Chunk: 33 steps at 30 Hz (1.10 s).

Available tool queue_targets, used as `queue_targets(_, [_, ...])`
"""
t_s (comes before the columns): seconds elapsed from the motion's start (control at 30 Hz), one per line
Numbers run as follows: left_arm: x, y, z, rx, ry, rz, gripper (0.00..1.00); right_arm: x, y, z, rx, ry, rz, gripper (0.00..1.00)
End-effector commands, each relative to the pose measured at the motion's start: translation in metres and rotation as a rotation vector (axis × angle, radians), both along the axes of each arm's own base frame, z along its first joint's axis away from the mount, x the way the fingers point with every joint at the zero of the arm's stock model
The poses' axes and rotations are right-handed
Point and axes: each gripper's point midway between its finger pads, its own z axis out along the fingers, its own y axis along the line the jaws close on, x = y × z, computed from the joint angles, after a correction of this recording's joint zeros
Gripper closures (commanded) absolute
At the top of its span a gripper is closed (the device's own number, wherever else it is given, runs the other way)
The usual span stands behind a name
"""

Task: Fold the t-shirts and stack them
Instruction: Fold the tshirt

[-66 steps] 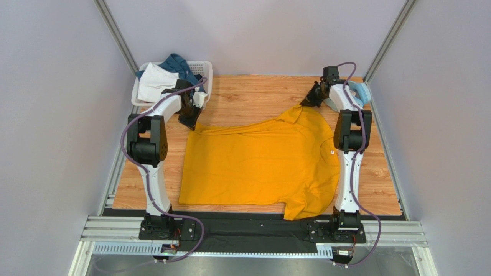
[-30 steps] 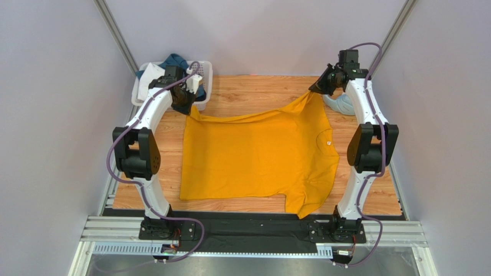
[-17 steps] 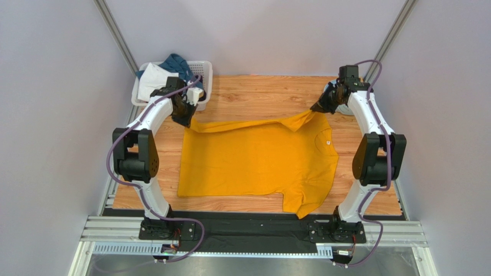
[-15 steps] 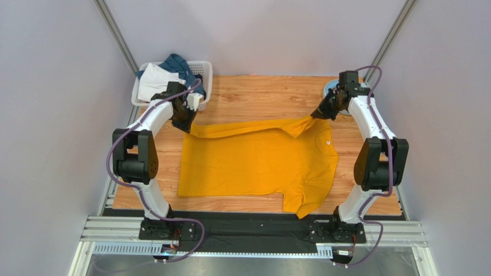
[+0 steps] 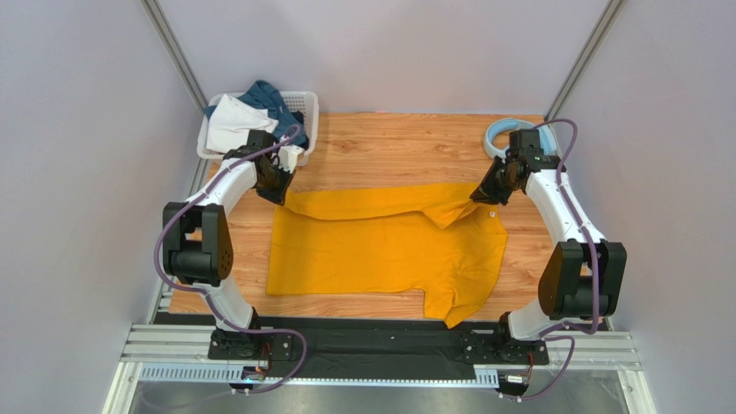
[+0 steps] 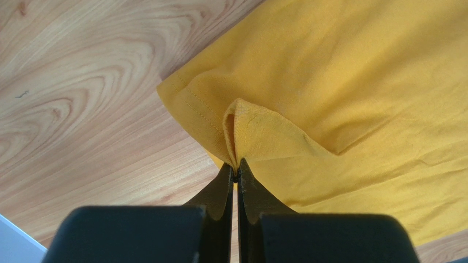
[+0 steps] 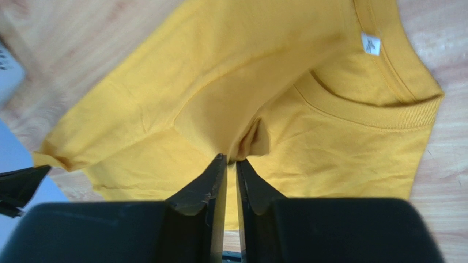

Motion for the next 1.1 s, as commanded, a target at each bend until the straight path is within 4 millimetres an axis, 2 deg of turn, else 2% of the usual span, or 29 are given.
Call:
queue_targets(0.0, [-0.005, -0.001, 0.002, -0.021, -0.018, -0.018, 1.00, -0.024, -0.004, -0.036, -0.043, 0.096, 0.006, 0.79])
queue_targets(0.07, [-0.012, 0.000, -0.004, -0.017, -0.002, -0.028, 0.99, -0.035, -0.006, -0.054, -0.051, 0.154, -0.003, 0.74])
queue_targets(0.1, [-0.013, 0.002, -0.006, -0.009, 0.000, -0.026, 0.97, -0.039, 0.002, -0.058, -0.060, 0.172, 0.014, 0.73])
queue_targets(0.17, [-0.018, 0.005, -0.013, 0.009, 0.012, -0.032, 0.92, -0.042, -0.002, -0.063, -0.079, 0.188, 0.005, 0.72])
queue_targets(0.2, [-0.018, 0.007, -0.014, 0.022, 0.012, -0.033, 0.81, -0.042, -0.002, -0.062, -0.082, 0.188, 0.004, 0.65])
queue_targets(0.27, [-0.021, 0.009, -0.018, 0.035, 0.020, -0.038, 0.63, -0.040, -0.004, -0.056, -0.095, 0.181, 0.001, 0.60])
queue_targets(0.3, [-0.021, 0.012, -0.018, 0.047, 0.018, -0.037, 0.59, -0.037, -0.002, -0.049, -0.089, 0.161, 0.009, 0.56])
queue_targets(0.37, [-0.021, 0.014, -0.017, 0.061, 0.013, -0.039, 0.49, -0.035, 0.006, -0.038, -0.072, 0.128, 0.030, 0.55])
queue_targets(0.43, [-0.021, 0.017, -0.013, 0.073, 0.003, -0.035, 0.47, -0.033, 0.018, -0.030, -0.072, 0.100, 0.071, 0.54])
queue_targets(0.5, [-0.020, 0.018, -0.010, 0.077, -0.008, -0.035, 0.36, -0.035, 0.037, -0.029, -0.074, 0.090, 0.138, 0.54])
queue_targets(0.57, [-0.017, 0.019, -0.004, 0.083, -0.024, -0.030, 0.27, -0.034, 0.043, -0.033, -0.096, 0.098, 0.159, 0.54])
queue_targets(0.6, [-0.015, 0.019, -0.001, 0.084, -0.032, -0.025, 0.26, -0.035, 0.049, -0.039, -0.102, 0.113, 0.180, 0.54])
queue_targets(0.67, [-0.011, 0.017, 0.011, 0.073, -0.054, -0.021, 0.24, -0.032, 0.048, -0.045, -0.118, 0.125, 0.178, 0.54])
queue_targets(0.73, [-0.004, 0.007, 0.028, 0.017, -0.084, -0.019, 0.23, -0.026, 0.046, -0.051, -0.133, 0.128, 0.164, 0.54])
queue_targets(0.87, [0.006, -0.011, 0.043, -0.078, -0.095, -0.012, 0.21, -0.019, 0.050, -0.057, -0.122, 0.135, 0.165, 0.56])
queue_targets(0.97, [0.014, -0.015, 0.031, -0.091, -0.059, 0.002, 0.21, -0.016, 0.054, -0.061, -0.103, 0.135, 0.164, 0.57])
queue_targets(1.0, [0.015, -0.016, 0.018, -0.092, -0.025, 0.003, 0.21, -0.015, 0.054, -0.062, -0.104, 0.136, 0.163, 0.57])
queue_targets(1.07, [0.015, -0.017, 0.008, -0.094, 0.002, 0.003, 0.24, -0.014, 0.054, -0.065, -0.105, 0.141, 0.164, 0.58])
